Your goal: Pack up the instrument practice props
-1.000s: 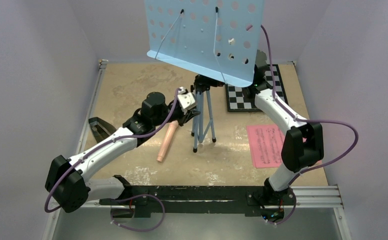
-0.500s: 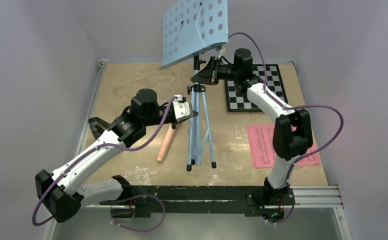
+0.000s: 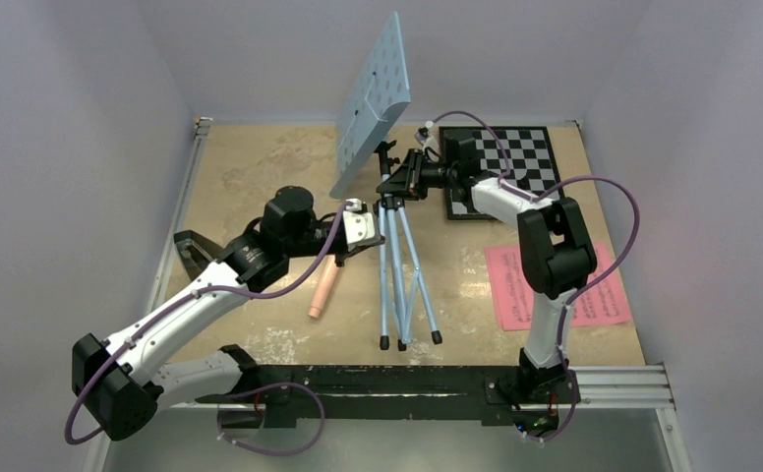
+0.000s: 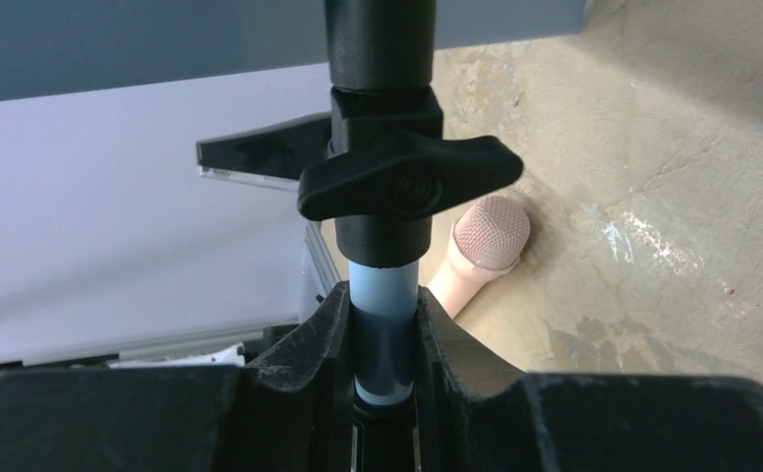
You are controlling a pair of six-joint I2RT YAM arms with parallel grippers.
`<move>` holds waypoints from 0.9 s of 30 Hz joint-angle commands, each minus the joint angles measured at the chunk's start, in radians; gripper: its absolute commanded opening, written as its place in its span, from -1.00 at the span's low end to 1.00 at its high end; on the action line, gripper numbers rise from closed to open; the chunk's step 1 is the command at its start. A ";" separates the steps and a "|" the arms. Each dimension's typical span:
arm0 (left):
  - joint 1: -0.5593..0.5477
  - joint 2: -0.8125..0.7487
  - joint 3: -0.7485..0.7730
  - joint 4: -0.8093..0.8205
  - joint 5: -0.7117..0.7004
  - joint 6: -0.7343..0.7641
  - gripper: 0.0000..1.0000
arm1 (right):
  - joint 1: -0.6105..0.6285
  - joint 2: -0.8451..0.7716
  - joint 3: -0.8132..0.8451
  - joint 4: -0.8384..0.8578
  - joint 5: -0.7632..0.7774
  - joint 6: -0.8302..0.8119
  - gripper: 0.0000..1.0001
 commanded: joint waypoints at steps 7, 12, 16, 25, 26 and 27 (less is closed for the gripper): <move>0.026 -0.046 -0.017 -0.217 -0.067 0.004 0.05 | -0.008 0.014 0.023 0.202 0.011 0.047 -1.00; 0.038 -0.054 -0.062 -0.302 -0.122 -0.041 0.22 | -0.013 0.056 -0.004 0.165 0.050 0.055 -1.00; 0.040 -0.017 -0.079 -0.402 -0.056 -0.143 0.28 | -0.016 0.079 -0.006 0.116 0.079 0.054 -1.00; 0.039 0.109 -0.087 -0.366 -0.065 -0.202 0.33 | -0.021 0.115 0.034 -0.007 0.107 0.039 -0.72; 0.040 0.126 -0.081 -0.366 -0.060 -0.205 0.33 | -0.022 0.115 0.033 -0.024 0.113 0.036 -0.60; 0.040 0.135 -0.078 -0.355 -0.062 -0.216 0.33 | -0.024 0.112 0.031 -0.038 0.117 0.032 -0.49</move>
